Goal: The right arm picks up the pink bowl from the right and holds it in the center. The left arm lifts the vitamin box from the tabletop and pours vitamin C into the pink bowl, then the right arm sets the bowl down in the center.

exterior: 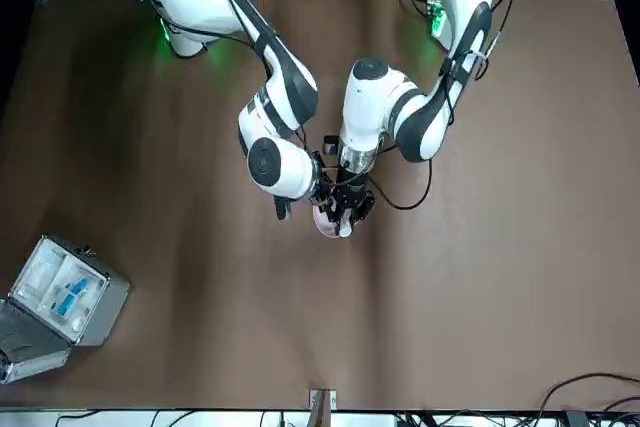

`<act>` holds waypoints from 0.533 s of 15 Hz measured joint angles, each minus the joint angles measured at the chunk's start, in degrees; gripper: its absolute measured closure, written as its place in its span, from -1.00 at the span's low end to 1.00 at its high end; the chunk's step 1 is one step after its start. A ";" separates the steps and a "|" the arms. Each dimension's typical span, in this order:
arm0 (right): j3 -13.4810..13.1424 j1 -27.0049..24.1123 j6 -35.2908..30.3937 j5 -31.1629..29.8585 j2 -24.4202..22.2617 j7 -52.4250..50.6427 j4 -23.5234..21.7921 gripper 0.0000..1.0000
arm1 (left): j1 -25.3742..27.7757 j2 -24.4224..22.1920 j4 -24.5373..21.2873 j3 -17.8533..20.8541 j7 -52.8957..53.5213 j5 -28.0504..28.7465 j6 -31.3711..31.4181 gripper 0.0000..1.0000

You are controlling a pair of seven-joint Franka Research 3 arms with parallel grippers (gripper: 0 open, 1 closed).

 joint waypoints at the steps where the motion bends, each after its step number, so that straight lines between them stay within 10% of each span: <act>1: 0.00 0.00 0.11 0.00 0.00 -0.03 0.02 0.96 | 0.07 -0.04 -0.01 -0.02 0.00 0.00 0.21 0.30; 8: 0.00 0.01 0.22 0.00 0.00 -0.10 0.10 0.96 | 3.93 -0.42 -0.21 -1.75 -3.16 -2.07 0.35 0.30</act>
